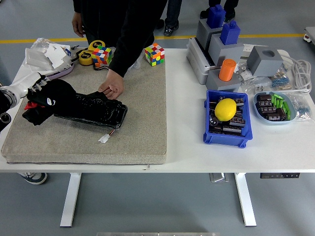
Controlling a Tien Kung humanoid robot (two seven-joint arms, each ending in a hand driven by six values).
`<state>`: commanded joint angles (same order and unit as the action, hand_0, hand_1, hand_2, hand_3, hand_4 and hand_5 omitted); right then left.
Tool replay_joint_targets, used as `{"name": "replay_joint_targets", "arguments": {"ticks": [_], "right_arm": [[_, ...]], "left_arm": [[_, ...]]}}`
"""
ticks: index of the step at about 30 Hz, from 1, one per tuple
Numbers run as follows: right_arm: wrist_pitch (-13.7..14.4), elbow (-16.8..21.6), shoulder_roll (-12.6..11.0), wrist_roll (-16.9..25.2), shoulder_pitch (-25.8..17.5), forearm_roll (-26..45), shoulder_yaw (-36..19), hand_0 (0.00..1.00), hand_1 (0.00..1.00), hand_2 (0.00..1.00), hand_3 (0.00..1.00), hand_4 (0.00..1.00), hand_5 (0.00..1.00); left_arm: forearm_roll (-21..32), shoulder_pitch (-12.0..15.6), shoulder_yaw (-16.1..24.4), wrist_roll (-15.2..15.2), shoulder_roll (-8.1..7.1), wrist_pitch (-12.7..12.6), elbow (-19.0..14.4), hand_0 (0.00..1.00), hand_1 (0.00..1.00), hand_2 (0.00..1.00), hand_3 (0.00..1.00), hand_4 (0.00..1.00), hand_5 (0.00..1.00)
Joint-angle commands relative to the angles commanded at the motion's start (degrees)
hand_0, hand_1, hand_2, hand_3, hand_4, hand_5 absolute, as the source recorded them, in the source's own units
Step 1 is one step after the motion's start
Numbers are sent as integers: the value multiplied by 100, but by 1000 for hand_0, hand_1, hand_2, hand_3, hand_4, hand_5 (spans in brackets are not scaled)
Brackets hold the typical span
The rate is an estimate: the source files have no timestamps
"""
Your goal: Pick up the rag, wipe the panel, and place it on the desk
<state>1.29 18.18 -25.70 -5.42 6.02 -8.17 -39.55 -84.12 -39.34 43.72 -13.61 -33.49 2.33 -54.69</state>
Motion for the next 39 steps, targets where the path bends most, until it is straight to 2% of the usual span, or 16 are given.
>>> {"name": "replay_joint_targets", "arguments": {"ticks": [7, 15, 21, 29, 39], "right_arm": [[-11, -26, -12, -3, -20, 28, 18, 730, 684, 683, 592, 998, 507], [-23, -52, -25, -3, -26, 64, 33, 731, 683, 683, 591, 998, 507], [-35, -96, -28, -3, -7, 154, 126, 730, 683, 683, 591, 998, 507], [-55, -103, -28, 4, -4, 183, 152, 731, 683, 683, 591, 998, 506], [-65, -129, -39, 3, -20, 229, 167, 730, 684, 683, 591, 998, 505]], "left_arm": [[-78, 6, -218, -60, 176, 30, -212, 272, 303, 417, 597, 669, 37], [-266, 61, -398, -174, 388, 25, -701, 270, 303, 417, 598, 668, 39], [-337, -4, -561, -211, 523, 9, -994, 271, 302, 417, 598, 667, 39], [-427, -105, -810, -283, 567, 27, -1286, 270, 302, 417, 599, 668, 40], [-523, -120, -843, -410, 535, 79, -1666, 269, 301, 417, 598, 668, 40]]}}
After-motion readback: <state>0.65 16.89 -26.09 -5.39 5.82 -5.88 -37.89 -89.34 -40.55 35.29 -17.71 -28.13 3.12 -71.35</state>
